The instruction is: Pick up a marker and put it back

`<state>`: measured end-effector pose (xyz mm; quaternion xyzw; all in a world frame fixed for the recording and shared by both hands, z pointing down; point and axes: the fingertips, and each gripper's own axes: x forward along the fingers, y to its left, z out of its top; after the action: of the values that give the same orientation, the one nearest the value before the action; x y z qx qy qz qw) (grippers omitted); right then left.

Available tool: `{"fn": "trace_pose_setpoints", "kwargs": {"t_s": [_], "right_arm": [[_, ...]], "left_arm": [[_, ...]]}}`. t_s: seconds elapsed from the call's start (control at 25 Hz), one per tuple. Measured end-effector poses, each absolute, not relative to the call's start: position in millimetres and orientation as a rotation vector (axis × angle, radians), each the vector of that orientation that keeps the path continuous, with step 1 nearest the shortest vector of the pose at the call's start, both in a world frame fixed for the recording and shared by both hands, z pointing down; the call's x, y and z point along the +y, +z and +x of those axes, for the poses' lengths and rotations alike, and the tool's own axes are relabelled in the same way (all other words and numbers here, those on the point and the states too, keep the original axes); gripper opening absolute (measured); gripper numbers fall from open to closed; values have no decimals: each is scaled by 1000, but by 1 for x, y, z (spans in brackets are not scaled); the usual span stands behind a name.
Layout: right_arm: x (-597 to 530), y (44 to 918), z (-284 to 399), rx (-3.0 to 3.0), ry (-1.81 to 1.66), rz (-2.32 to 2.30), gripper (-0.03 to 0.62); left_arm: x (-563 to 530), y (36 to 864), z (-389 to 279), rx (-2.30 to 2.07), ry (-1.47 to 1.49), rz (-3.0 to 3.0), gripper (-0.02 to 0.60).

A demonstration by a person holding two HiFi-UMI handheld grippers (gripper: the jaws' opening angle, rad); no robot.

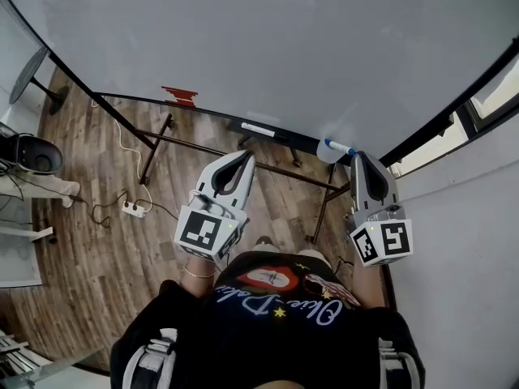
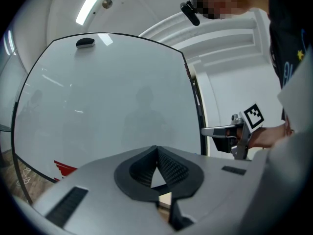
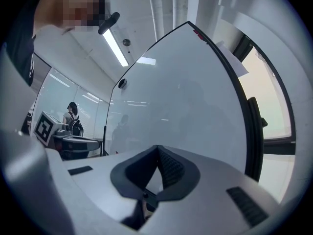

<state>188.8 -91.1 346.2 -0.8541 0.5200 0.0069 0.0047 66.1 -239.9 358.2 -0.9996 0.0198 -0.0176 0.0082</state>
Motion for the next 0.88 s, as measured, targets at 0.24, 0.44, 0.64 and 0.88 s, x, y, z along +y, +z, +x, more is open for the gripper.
{"fn": "trace_pose_setpoints", "kwargs": {"t_s": [0.24,0.44,0.64,0.88], "right_arm": [[-90,343,187,1630,37,-2670,0],[-90,340,187,1627,44,-2673,0],[-90,339,187,1627,42,-2675,0],[-89,337,188,1622,64,-2685,0]], "left_arm": [[-239,359,64,67,-56,-3130,3],[-239,359,63,64,-58,-3134,3],[-239,356,65,58,-55,-3130,3],[-239,357,66,56,-54,-3128,3]]}}
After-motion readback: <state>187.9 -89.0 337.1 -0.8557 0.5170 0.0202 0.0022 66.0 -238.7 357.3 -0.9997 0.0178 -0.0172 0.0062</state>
